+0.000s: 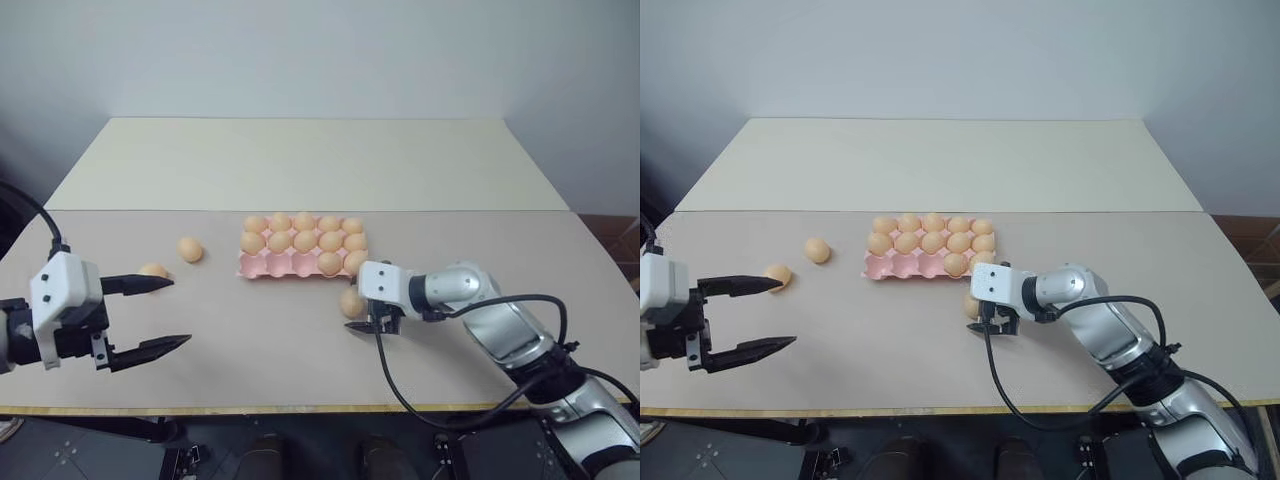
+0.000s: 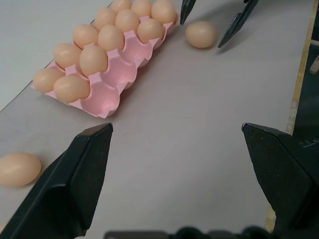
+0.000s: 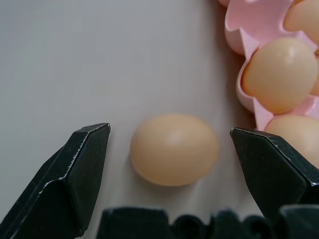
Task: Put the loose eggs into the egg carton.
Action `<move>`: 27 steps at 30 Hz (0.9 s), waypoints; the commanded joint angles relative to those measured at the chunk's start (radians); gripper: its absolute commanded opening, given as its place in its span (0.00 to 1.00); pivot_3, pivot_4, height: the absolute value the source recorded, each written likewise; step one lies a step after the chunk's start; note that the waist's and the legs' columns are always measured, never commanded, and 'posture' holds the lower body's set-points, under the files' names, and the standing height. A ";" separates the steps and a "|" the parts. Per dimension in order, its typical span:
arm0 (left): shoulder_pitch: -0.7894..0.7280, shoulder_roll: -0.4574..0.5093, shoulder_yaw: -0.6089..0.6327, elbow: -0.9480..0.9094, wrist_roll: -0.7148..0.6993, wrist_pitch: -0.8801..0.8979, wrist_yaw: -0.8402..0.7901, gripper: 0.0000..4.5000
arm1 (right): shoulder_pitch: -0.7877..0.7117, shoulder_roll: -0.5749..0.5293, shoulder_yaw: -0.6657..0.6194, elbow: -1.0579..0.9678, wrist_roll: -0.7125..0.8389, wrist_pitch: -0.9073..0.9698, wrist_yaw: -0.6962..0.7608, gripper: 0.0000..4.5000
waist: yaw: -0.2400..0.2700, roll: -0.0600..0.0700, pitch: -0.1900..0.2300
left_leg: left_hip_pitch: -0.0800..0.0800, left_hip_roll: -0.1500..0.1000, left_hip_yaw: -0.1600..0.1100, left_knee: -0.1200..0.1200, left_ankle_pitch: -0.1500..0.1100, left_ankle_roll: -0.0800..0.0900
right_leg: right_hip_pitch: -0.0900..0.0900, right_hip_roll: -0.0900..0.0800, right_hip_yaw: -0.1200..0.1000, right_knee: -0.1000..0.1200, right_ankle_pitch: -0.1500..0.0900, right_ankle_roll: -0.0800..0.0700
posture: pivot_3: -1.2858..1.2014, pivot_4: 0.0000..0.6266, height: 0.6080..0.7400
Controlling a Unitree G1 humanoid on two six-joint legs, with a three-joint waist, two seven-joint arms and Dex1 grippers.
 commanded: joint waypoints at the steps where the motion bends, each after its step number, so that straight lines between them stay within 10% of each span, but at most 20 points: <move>1: 0.002 0.001 0.016 -0.019 0.002 -0.012 0.004 1.00 | -0.014 0.010 -0.006 0.004 -0.016 -0.029 0.004 0.99 | 0.001 0.000 0.000 | 0.000 0.000 0.000 0.000 0.000 0.000 | 0.000 0.000 0.000 0.000 0.000 0.000 | 0.52 0.24 1.00; 12: 0.010 0.000 0.022 -0.012 0.014 -0.020 -0.002 1.00 | 0.007 0.000 -0.013 -0.003 -0.030 -0.036 0.033 0.50 | 0.000 0.000 0.000 | 0.000 -0.001 0.000 0.000 0.000 0.000 | 0.000 0.000 0.000 0.000 0.000 0.000 | 0.52 0.24 1.00; 27: 0.077 0.005 0.050 0.014 0.057 -0.023 -0.040 1.00 | -0.222 0.222 -0.022 0.086 -0.091 -0.187 -0.118 0.50 | -0.017 0.000 0.000 | 0.001 0.000 -0.001 -0.001 0.000 0.000 | -0.002 0.000 0.000 0.003 0.000 0.000 | 0.52 0.24 1.00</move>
